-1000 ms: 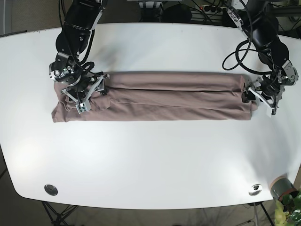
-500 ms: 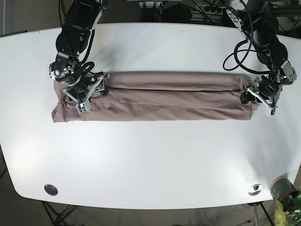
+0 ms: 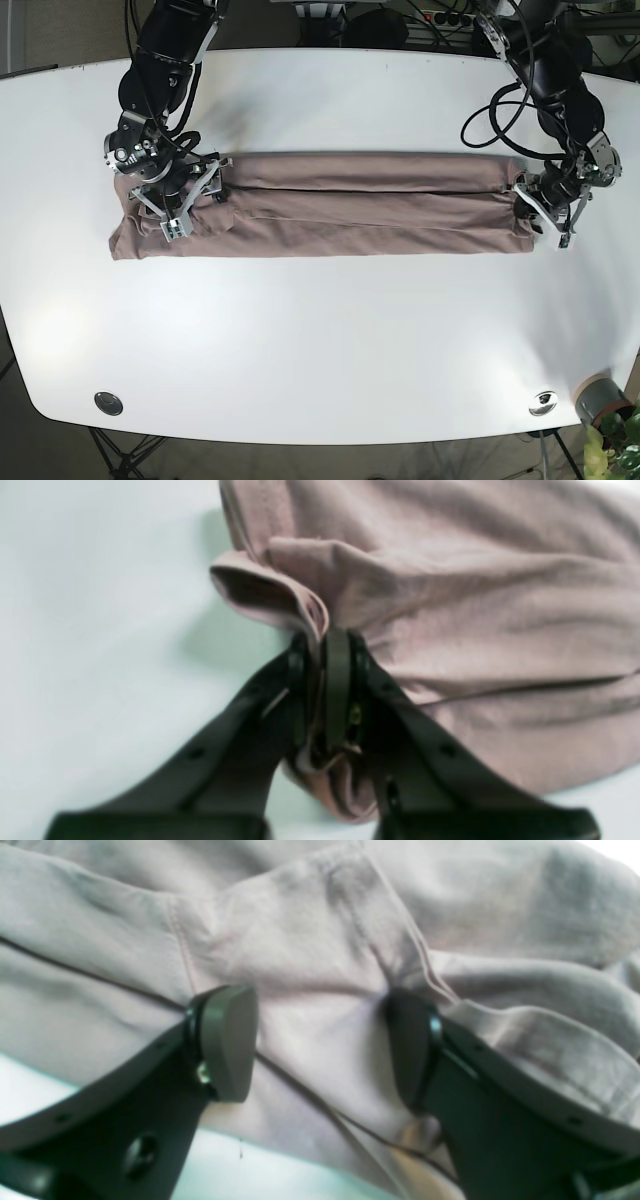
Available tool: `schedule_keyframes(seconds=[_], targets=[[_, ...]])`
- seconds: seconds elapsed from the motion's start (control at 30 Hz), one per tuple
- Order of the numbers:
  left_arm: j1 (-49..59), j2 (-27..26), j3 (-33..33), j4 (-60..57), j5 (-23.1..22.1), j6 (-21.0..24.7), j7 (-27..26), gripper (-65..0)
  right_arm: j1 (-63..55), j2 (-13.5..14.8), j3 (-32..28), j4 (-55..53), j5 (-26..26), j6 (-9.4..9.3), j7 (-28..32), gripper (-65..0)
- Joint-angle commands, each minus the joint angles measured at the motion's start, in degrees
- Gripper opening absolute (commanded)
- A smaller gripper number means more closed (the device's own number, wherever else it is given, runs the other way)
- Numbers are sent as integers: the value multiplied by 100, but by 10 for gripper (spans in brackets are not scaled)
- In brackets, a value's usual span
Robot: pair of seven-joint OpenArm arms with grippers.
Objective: Fold the T-shirt properly
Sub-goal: 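Fold the strip end with the left gripper toward the right gripper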
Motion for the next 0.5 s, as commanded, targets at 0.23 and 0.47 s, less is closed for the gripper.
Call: schedule_keyframes(seconds=[0.23,0.47], targets=[[287,484,571,2530,-43,-10,546,-650,79,15,4,75,11,-5,60,-263],[639,1108,1653,3356,-34,-10,598,-650,88,6,4,83,11,-5,60,-263]])
